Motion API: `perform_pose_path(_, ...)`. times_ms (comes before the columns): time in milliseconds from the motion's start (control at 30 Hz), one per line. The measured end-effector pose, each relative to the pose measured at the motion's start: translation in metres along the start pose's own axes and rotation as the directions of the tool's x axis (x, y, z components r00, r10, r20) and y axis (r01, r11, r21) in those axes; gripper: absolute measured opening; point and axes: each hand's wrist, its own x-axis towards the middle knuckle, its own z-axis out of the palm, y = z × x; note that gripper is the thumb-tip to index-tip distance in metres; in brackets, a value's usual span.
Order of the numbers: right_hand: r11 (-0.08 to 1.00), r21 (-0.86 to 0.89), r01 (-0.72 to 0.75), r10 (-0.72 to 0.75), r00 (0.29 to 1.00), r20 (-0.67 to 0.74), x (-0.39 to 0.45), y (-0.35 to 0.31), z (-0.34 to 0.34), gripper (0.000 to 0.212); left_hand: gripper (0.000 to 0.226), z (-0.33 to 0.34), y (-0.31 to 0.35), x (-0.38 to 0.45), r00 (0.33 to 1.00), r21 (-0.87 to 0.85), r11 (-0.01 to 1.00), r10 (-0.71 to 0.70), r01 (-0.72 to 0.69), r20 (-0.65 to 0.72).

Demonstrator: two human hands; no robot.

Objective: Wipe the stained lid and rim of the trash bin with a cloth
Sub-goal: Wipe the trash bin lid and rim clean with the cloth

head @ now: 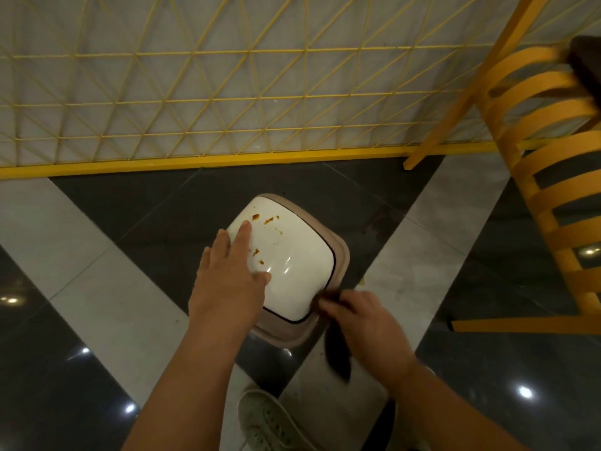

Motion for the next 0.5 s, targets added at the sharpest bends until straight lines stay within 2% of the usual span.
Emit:
perform_pose_path(100, 0.992, -0.02, -0.125, 0.123, 0.989, -0.084, 0.018, 0.006, 0.0, 0.04, 0.082, 0.001, 0.0, -0.002, 1.0, -0.01, 1.0, -0.004, 0.004, -0.004)
perform_pose_path(167, 0.993, -0.009, -0.118, 0.118, 0.993, -0.017, 0.007, -0.012, 0.009, 0.042, 0.083, 0.001, 0.001, -0.001, 1.0, -0.009, 1.0, -0.002, 0.002, 0.0)
perform_pose_path(267, 0.991, 0.105, -0.083, 0.071, 0.991, 0.114, -0.022, -0.029, 0.017, 0.047, 0.084, 0.001, -0.001, 0.002, 1.0, -0.008, 1.0, 0.018, -0.018, 0.0)
perform_pose_path(300, 0.992, 0.104, -0.075, 0.064, 0.993, 0.099, -0.024, -0.022, 0.017, 0.048, 0.083, 0.0, -0.002, 0.002, 1.0, -0.003, 1.0, 0.031, -0.031, 0.002)
perform_pose_path(367, 0.97, 0.118, -0.212, 0.213, 0.977, 0.006, -0.017, -0.007, 0.006, 0.045, 0.083, 0.001, -0.004, 0.002, 0.998, 0.016, 0.998, 0.057, -0.057, 0.009)
perform_pose_path(433, 0.915, 0.21, -0.344, 0.378, 0.913, -0.151, -0.002, 0.002, -0.012, 0.043, 0.084, 0.0, -0.006, 0.003, 0.997, 0.027, 0.997, 0.078, -0.078, 0.024)
perform_pose_path(500, 0.918, 0.227, -0.326, 0.377, 0.896, -0.236, 0.017, -0.003, -0.031, 0.042, 0.083, -0.001, -0.008, 0.005, 0.993, 0.026, 0.994, 0.11, -0.111, 0.031)
